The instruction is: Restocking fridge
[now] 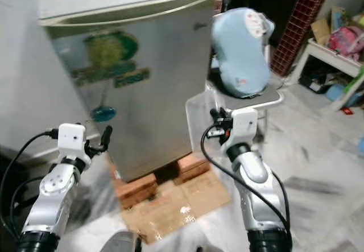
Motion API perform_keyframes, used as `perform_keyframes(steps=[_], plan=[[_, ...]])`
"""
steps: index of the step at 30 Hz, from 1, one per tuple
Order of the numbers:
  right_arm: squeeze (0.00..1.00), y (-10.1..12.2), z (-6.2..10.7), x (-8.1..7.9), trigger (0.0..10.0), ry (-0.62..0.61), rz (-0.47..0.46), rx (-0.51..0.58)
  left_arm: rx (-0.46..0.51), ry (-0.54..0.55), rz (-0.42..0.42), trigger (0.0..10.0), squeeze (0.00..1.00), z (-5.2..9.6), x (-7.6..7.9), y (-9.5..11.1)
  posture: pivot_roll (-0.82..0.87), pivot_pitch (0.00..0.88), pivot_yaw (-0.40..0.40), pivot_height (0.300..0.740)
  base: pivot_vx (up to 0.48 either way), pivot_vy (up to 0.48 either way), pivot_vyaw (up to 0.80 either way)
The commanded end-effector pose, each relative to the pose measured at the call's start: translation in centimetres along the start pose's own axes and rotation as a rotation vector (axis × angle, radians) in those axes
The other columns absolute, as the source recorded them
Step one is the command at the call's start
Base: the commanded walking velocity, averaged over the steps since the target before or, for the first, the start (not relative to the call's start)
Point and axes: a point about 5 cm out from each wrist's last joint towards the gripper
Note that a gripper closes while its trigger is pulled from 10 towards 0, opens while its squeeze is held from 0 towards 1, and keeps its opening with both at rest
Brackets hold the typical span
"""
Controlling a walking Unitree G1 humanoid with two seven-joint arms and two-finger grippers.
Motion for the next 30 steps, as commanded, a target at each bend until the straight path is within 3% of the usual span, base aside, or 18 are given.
perform_keyframes(steps=[1,5,8,13,30], plan=[[0.0,0.3,-0.3,-0.6,10.0,0.022,-0.008,0.016,-0.012,0.033,-0.012,10.0,0.0,-0.1,-0.9,0.0,0.09,0.0,-0.035,0.74,0.0,0.48,0.0],[0.0,0.3,-0.3,-0.4,10.0,0.016,-0.01,0.014,0.004,0.044,-0.007,10.0,0.0,-0.1,-1.1,0.2,0.09,0.0,-0.037,0.74,0.0,0.432,0.0],[0.0,0.3,-0.3,-0.1,10.0,0.004,-0.039,0.017,0.008,0.048,-0.028,10.0,0.0,-0.3,-1.4,0.4,0.09,0.0,-0.038,0.74,0.0,0.0,0.0],[0.0,0.4,-0.6,0.0,10.0,0.001,-0.043,0.013,0.019,0.005,0.004,10.0,0.0,-0.9,-1.8,0.8,0.09,0.0,-0.041,0.74,0.0,0.0,0.0],[0.0,-0.1,-0.5,-0.3,10.0,0.0,-0.05,-0.012,0.031,-0.018,0.027,10.0,0.0,-1.1,-1.9,1.0,0.09,0.0,-0.04,0.74,0.0,0.15,-0.75]])
Point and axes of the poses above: a point about 5 cm out from each wrist's last joint towards the gripper, its own z axis pointing back from the gripper into the wrist, its own y axis along the axis of the wrist's last joint, x = y × z, and after that the axes turned 6 degrees about -z, right-handed
